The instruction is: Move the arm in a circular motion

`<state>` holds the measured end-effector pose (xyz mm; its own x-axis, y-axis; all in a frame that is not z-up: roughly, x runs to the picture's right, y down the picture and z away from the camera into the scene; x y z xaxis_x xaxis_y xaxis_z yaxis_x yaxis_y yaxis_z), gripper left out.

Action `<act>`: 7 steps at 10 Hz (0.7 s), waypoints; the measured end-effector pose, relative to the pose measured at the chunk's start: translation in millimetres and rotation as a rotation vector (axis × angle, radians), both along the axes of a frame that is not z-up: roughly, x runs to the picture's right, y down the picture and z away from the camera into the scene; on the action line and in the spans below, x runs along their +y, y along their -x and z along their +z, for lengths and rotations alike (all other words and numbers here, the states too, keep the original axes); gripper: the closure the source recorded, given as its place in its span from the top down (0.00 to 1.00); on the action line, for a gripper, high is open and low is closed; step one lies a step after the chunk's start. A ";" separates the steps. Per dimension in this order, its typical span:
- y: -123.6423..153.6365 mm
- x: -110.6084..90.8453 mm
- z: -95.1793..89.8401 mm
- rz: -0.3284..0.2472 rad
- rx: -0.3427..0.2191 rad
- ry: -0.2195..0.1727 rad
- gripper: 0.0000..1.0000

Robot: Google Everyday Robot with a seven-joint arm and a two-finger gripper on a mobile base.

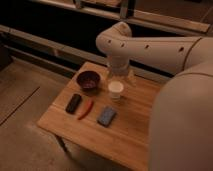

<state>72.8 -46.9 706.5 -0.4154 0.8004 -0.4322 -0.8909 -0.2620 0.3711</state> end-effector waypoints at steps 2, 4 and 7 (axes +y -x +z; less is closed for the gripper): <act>48.7 -29.8 1.6 -0.022 -0.063 0.000 0.80; 99.0 -36.6 -1.9 -0.091 -0.137 0.002 0.80; 149.4 -20.1 -11.1 -0.234 -0.211 -0.004 0.80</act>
